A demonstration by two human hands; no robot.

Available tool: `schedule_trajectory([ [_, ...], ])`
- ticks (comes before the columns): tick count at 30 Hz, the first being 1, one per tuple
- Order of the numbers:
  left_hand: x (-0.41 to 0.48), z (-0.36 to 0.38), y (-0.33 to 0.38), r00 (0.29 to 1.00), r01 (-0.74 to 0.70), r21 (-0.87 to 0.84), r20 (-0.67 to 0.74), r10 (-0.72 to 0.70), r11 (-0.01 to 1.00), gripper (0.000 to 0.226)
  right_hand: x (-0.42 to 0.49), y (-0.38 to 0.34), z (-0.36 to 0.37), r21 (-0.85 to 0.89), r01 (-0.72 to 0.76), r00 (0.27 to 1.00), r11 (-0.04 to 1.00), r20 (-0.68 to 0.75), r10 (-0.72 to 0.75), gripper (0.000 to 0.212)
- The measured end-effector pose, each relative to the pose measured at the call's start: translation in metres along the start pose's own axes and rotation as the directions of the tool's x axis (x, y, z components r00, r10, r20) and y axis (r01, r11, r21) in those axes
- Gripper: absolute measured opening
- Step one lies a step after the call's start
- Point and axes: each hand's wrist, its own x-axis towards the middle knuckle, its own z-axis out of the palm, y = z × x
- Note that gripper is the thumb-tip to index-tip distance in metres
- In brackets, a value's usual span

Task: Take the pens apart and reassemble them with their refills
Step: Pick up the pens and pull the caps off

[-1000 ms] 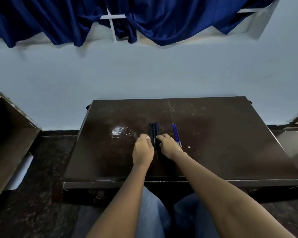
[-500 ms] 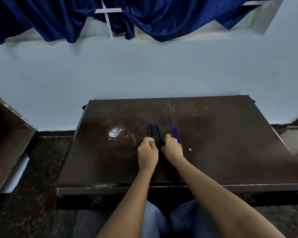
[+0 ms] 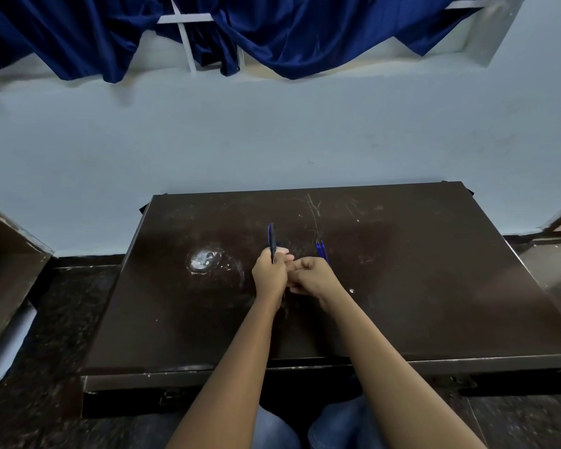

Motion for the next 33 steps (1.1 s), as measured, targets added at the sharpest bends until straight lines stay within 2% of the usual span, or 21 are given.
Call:
schedule_trajectory([
  [3, -0.006, -0.003, -0.004, 0.99, -0.132, 0.23, 0.07, 0.119, 0.964, 0.023, 0.006, -0.001, -0.003, 0.127, 0.027, 0.99, 0.992, -0.142, -0.009, 0.022],
  [6, -0.012, -0.006, -0.01, 0.981, -0.111, 0.223, 0.183, 0.07, 0.968, 0.031, 0.009, -0.004, -0.002, 0.172, 0.036, 0.991, 0.984, -0.13, -0.013, 0.028],
  [9, -0.014, -0.008, -0.015, 0.972, -0.128, 0.215, 0.224, 0.079, 0.968, 0.034, 0.01, -0.007, 0.003, 0.23, 0.008, 0.993, 0.973, -0.116, 0.019, 0.028],
  [14, -0.015, -0.01, -0.013, 0.983, -0.148, 0.376, 0.159, 0.094, 0.915, 0.041, 0.007, -0.018, 0.001, 0.29, -0.091, 0.985, 0.953, -0.114, 0.128, 0.015],
  [20, -0.023, -0.013, -0.008, 0.988, -0.127, 0.373, 0.132, 0.084, 0.919, 0.04, 0.009, -0.03, 0.004, 0.341, -0.162, 0.977, 0.926, -0.075, 0.199, 0.021],
  [22, -0.026, -0.012, -0.005, 0.989, -0.106, 0.406, 0.135, 0.056, 0.908, 0.042, 0.009, -0.033, 0.002, 0.408, -0.135, 0.973, 0.903, -0.117, 0.199, 0.015],
  [24, -0.03, -0.014, -0.005, 0.992, -0.048, 0.36, 0.129, 0.001, 0.932, 0.043, 0.013, -0.031, -0.004, 0.45, -0.068, 0.965, 0.891, -0.197, 0.173, 0.012],
  [25, -0.031, -0.016, -0.008, 0.992, -0.005, 0.302, 0.118, -0.032, 0.953, 0.041, 0.017, -0.027, -0.007, 0.389, -0.036, 0.959, 0.92, -0.246, 0.141, 0.018],
  [27, -0.034, -0.022, -0.014, 0.991, 0.088, 0.154, 0.088, -0.103, 0.984, 0.033, 0.018, -0.017, -0.008, 0.092, -0.044, 0.952, 0.995, -0.298, 0.07, 0.026],
  [28, -0.033, -0.025, -0.018, 0.988, 0.124, 0.098, 0.076, -0.132, 0.987, 0.032, 0.017, -0.011, -0.006, -0.069, -0.073, 0.949, 0.995, -0.311, 0.048, 0.027],
  [31, -0.03, -0.031, -0.018, 0.977, 0.2, 0.02, 0.07, -0.201, 0.98, 0.027, 0.008, 0.004, 0.002, -0.415, -0.072, 0.958, 0.907, -0.281, -0.052, 0.021],
  [33, -0.03, -0.034, -0.013, 0.976, 0.2, -0.003, 0.088, -0.199, 0.98, 0.022, 0.006, 0.011, 0.005, -0.491, -0.048, 0.968, 0.87, -0.238, -0.081, 0.025],
])
